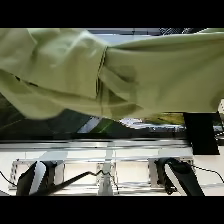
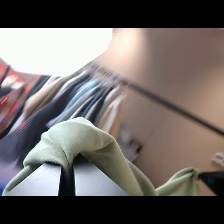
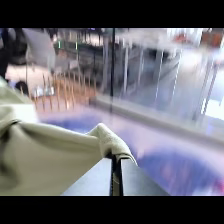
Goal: Fold the clothes and pants, and hang the long-sleeved shirts on hangers.
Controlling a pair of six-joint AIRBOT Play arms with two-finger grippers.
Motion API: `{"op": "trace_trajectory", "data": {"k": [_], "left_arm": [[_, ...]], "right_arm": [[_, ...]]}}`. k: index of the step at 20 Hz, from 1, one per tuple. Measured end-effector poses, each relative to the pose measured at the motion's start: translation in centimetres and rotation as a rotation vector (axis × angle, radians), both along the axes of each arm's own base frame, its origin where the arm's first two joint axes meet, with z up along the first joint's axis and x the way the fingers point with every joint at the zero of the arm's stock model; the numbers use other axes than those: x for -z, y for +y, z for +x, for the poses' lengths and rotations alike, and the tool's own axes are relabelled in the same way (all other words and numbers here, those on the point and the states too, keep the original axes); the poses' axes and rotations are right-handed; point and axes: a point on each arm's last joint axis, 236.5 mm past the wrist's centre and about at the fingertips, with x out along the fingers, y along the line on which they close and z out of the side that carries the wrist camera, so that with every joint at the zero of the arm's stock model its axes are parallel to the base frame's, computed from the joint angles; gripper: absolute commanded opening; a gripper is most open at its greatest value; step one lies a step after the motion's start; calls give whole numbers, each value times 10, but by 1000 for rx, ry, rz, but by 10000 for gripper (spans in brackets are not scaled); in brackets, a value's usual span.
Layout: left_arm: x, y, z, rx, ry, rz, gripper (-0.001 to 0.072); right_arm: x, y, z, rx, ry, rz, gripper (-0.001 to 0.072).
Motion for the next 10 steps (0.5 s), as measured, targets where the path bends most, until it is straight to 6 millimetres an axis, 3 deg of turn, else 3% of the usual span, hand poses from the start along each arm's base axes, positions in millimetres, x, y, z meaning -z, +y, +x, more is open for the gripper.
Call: {"op": "trace_trajectory", "data": {"k": [2, 7, 8, 9, 10], "left_arm": [[63, 5, 42, -20, 186, 77, 8], [263, 14, 154, -76, 645, 171, 8], [298, 18, 173, -95, 712, 169, 70], [333, 24, 194, -122, 773, 177, 314], [358, 30, 212, -142, 813, 171, 576]], "right_arm": [[52, 0, 51, 7, 197, 12, 23], [248, -9, 192, 99, 688, 77, 24], [284, -12, 217, 135, 745, 104, 119], [315, -14, 244, 173, 774, 147, 398], [340, -15, 270, 207, 793, 203, 570]]}}
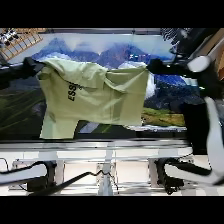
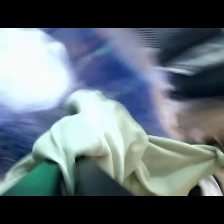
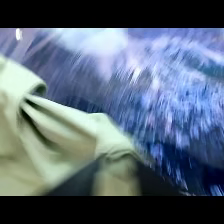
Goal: Fold the clothes and pants, and hang the long-sleeved shirts on hangers.
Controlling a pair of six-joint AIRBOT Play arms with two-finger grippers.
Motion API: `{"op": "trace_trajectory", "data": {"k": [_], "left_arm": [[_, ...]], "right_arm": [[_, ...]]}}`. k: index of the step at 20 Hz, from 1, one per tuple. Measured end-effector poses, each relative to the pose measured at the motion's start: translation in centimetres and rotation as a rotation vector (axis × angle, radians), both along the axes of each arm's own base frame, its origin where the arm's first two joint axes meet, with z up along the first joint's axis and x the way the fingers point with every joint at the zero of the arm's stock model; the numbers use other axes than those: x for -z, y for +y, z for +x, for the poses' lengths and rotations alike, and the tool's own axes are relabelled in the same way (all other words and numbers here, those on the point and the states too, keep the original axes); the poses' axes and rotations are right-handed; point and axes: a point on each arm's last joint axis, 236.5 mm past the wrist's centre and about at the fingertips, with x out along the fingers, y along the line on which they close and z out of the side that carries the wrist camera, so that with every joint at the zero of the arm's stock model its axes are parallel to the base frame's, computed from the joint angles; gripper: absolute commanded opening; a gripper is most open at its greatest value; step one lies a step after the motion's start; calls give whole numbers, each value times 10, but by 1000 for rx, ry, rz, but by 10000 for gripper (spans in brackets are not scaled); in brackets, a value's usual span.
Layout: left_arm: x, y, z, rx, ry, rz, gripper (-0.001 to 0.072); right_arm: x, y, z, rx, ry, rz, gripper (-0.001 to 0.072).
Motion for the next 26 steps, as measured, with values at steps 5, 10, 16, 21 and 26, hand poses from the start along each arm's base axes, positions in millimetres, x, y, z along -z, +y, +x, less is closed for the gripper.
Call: {"op": "trace_trajectory", "data": {"k": [5, 10, 16, 21, 26], "left_arm": [[76, 36, 25, 6, 179, 14, 487], [140, 91, -65, 77, 533, 166, 491], [191, 94, -149, 139, 724, 230, 596], [202, 92, -158, 147, 722, 256, 589], [219, 63, -161, 232, 716, 253, 51]], "right_arm": [[81, -23, 37, 32, 151, 23, 485], [133, -62, -60, -79, 461, 66, 480], [174, -46, -176, -158, 664, 200, 480], [190, -26, -198, -200, 688, 241, 479], [207, 14, -213, -309, 740, 254, 92]]}}
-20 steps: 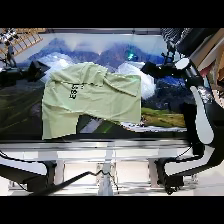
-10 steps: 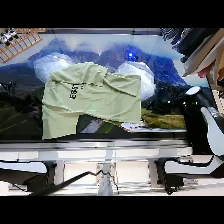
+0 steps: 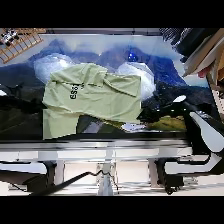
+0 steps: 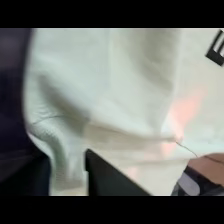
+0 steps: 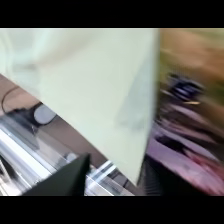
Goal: Fold the clothes and pants, and hang the long-sleeved shirts on hangers.
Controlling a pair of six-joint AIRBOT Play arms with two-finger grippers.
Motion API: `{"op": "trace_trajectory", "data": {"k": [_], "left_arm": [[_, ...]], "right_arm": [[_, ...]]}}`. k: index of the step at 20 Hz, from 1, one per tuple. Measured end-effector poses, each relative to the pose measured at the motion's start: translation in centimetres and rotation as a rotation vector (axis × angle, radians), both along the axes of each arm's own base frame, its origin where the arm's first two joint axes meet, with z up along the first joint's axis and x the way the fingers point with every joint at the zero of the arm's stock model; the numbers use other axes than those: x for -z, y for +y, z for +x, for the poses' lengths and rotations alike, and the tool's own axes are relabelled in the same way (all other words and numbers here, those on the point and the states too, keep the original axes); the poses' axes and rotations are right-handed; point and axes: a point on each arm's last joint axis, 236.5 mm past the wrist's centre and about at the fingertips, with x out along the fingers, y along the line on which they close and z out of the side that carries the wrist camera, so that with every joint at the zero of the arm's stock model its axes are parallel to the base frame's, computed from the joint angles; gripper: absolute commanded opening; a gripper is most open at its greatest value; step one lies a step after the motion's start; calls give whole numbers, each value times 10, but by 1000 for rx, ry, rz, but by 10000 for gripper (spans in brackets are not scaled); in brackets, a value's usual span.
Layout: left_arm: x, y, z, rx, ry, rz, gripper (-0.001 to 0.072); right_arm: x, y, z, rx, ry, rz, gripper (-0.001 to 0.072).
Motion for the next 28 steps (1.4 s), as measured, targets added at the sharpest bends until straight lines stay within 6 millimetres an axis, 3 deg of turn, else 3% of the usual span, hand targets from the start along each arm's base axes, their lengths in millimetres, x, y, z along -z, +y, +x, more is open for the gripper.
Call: {"op": "trace_trajectory", "data": {"k": [1, 3, 5, 7, 8, 10, 13, 14, 16, 18, 20, 21, 23, 24, 26, 27, 28], "left_arm": [[4, -6, -4, 17, 12, -8, 8], [3, -28, -9, 21, 26, -86, 8], [-1, -27, -15, 37, 28, -88, 8], [-17, -16, -19, 42, 6, -67, 8], [-41, -18, -11, 15, -44, -103, 8], [-105, -21, 4, -18, -180, -168, 8], [-236, -29, 22, -48, -494, -276, 8], [-293, -35, 25, -58, -647, -329, 8], [-409, -54, 11, -48, -953, -471, 8], [-532, -73, -30, -22, -1299, -663, 8], [-650, -79, -107, 4, -1678, -891, 7], [-688, -81, -149, 33, -1822, -990, 8], [-733, -83, -216, 92, -2009, -1140, 8], [-744, -86, -234, 113, -2058, -1170, 8], [-755, -92, -244, 125, -2099, -1146, 8], [-756, -95, -235, 114, -2101, -1081, 8], [-753, -94, -214, 82, -2081, -980, 8]], "right_arm": [[5, 5, -1, -18, -5, -10, 23], [7, 13, 1, -39, -21, -13, 22], [1, 14, 9, -55, -74, -34, 21], [-28, 11, 27, -72, -186, -57, 21], [-53, 15, 33, -86, -241, -47, 20], [-111, 6, 52, -100, -411, -109, 20], [-237, -14, 63, -99, -758, -263, 20], [-284, -23, 60, -77, -891, -326, 20], [-391, -34, 37, -10, -1189, -425, 20], [-494, -43, -6, 93, -1488, -497, 20], [-579, -45, -65, 189, -1747, -530, 20], [-613, -44, -97, 232, -1858, -528, 20], [-656, -45, -145, 288, -2006, -545, 20], [-669, -45, -161, 305, -2055, -545, 20], [-682, -45, -175, 324, -2097, -548, 20], [-679, -46, -168, 312, -2076, -556, 20], [-672, -46, -156, 291, -2035, -561, 20]]}}
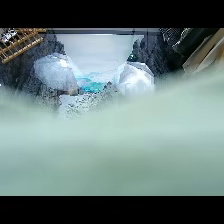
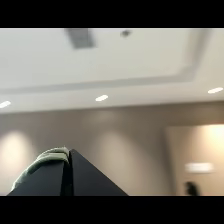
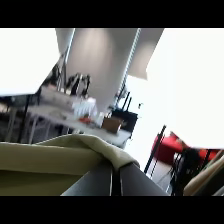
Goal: Fold the clothes and pants, and hang the long-sleeved shirts on hangers.
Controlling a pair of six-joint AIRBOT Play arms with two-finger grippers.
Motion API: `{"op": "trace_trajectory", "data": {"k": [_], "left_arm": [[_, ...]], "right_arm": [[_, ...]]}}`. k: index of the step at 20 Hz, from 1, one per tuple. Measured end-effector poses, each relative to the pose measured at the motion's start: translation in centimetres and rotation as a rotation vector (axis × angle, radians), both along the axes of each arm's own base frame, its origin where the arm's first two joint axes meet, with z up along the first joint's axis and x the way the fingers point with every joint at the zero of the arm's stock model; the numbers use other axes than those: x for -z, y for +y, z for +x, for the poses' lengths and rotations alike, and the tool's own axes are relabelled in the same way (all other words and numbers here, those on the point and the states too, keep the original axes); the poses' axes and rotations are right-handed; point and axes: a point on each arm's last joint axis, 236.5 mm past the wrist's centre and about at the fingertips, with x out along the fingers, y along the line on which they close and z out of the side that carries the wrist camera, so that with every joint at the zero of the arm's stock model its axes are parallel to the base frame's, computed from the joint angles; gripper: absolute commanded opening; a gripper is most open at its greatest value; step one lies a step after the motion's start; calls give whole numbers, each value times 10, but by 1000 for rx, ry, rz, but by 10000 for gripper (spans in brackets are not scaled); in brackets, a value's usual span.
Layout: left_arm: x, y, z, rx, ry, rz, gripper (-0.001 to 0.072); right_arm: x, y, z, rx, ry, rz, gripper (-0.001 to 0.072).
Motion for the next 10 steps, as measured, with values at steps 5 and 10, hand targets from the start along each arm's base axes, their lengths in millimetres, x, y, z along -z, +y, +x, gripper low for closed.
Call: {"op": "trace_trajectory", "data": {"k": [5, 10], "left_arm": [[93, 28, 157, -247, 457, 189, 8], [309, 29, 317, -222, 1008, 417, 8]], "right_arm": [[109, -4, 137, -25, 493, -4, 21], [296, -13, 294, -33, 994, 85, 21]]}}
